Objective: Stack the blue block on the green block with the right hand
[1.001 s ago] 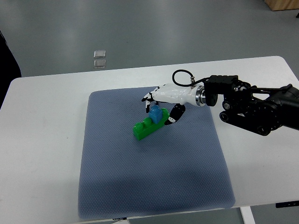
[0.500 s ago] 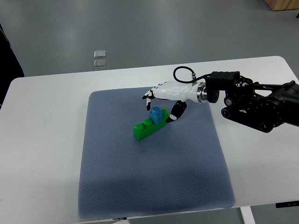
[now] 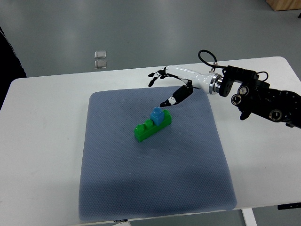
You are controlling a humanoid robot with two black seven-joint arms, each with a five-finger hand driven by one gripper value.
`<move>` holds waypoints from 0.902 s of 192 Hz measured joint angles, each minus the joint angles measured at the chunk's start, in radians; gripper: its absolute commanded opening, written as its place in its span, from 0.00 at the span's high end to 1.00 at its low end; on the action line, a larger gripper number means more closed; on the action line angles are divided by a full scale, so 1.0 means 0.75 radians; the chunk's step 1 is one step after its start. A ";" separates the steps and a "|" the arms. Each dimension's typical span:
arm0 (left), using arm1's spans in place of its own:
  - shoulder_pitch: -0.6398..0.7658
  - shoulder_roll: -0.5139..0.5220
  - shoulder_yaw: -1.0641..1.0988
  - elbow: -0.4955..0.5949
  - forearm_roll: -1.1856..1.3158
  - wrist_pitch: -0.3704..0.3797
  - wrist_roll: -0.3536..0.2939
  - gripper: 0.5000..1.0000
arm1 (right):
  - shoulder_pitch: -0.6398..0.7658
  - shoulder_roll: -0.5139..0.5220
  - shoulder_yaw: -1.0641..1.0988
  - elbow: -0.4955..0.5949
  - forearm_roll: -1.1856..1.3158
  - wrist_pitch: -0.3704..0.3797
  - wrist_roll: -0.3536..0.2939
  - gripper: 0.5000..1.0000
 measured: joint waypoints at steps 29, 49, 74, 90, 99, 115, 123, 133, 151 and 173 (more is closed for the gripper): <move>0.000 0.000 0.000 0.000 0.000 0.000 0.000 0.00 | -0.036 -0.001 0.001 -0.073 0.437 0.055 -0.022 0.15; 0.000 0.000 0.000 0.000 0.000 0.000 0.000 0.00 | -0.066 0.001 0.001 -0.115 0.671 0.076 -0.025 0.16; 0.000 0.000 0.000 0.000 0.000 0.000 0.000 0.00 | -0.090 0.003 0.001 -0.183 1.005 0.140 -0.030 0.15; 0.000 0.000 0.000 0.000 0.000 0.000 0.000 0.00 | -0.107 0.009 0.000 -0.232 1.216 0.182 -0.055 0.16; 0.000 0.000 0.000 0.000 0.000 0.000 0.000 0.00 | -0.117 0.015 -0.002 -0.254 1.315 0.192 -0.080 0.15; 0.000 0.000 0.000 0.000 0.000 0.000 0.000 0.00 | -0.139 0.025 -0.003 -0.274 1.472 0.193 -0.124 0.15; 0.000 0.000 0.000 0.000 0.000 0.000 0.000 0.00 | -0.149 0.029 -0.003 -0.276 1.521 0.192 -0.135 0.15; 0.000 0.000 0.000 0.000 0.000 0.000 0.000 0.00 | -0.161 0.033 -0.003 -0.277 1.569 0.193 -0.141 0.15; 0.000 0.000 0.000 0.000 0.000 0.000 0.000 0.00 | -0.176 0.044 -0.003 -0.278 1.629 0.199 -0.142 0.15; 0.001 0.000 0.000 0.000 0.000 0.000 0.000 0.00 | -0.182 0.054 -0.002 -0.278 1.652 0.209 -0.134 0.15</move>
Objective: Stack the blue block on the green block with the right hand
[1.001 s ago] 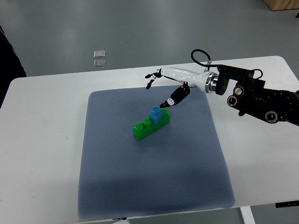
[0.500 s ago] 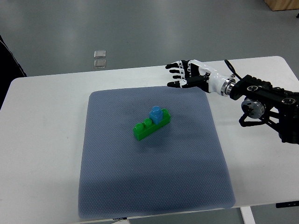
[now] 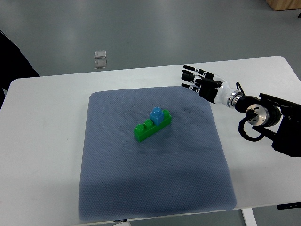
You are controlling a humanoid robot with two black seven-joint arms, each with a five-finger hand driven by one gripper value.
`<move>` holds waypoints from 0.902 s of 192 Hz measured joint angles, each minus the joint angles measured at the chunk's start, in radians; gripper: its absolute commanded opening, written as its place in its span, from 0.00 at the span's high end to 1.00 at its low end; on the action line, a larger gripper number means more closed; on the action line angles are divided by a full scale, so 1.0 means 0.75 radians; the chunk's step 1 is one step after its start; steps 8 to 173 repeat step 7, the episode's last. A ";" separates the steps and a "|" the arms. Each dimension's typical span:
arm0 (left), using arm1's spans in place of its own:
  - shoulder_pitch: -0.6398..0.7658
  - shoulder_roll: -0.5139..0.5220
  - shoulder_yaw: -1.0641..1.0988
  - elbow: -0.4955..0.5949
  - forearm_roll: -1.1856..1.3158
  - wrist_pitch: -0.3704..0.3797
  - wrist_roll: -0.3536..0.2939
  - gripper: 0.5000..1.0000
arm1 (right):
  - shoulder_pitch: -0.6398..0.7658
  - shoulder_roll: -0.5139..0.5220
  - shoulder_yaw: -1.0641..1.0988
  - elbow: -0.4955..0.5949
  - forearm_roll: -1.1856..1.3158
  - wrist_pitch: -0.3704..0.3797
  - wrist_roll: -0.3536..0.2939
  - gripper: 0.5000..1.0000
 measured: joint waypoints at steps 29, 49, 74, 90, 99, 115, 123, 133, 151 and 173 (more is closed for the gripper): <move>0.000 0.000 0.000 0.000 0.000 0.000 0.000 0.00 | -0.001 0.001 0.001 0.001 0.000 0.008 0.001 0.15; 0.000 0.000 0.000 0.000 0.000 0.000 0.000 0.00 | -0.001 0.001 0.001 0.001 0.000 0.008 0.001 0.15; 0.000 0.000 0.000 0.000 0.000 0.000 0.000 0.00 | -0.001 0.001 0.001 0.001 0.000 0.008 0.001 0.15; 0.000 0.000 0.000 0.000 0.000 0.000 0.000 0.00 | -0.001 0.001 0.001 0.001 0.000 0.008 0.001 0.15; 0.000 0.000 0.000 0.000 0.000 0.000 0.000 0.00 | -0.001 0.001 0.001 0.001 0.000 0.008 0.001 0.15; 0.000 0.000 0.000 0.000 0.000 0.000 0.000 0.00 | -0.001 0.001 0.001 0.001 0.000 0.008 0.001 0.15; 0.000 0.000 0.000 0.000 0.000 0.000 0.000 0.00 | -0.001 0.001 0.001 0.001 0.000 0.008 0.001 0.15; 0.000 0.000 0.000 0.000 0.000 0.000 0.000 0.00 | -0.001 0.001 0.001 0.001 0.000 0.008 0.001 0.15; 0.000 0.000 0.000 0.000 0.000 0.000 0.000 0.00 | -0.001 0.001 0.001 0.001 0.000 0.008 0.001 0.15; 0.000 0.000 0.000 0.000 0.000 0.000 0.000 0.00 | -0.001 0.001 0.001 0.001 0.000 0.008 0.001 0.15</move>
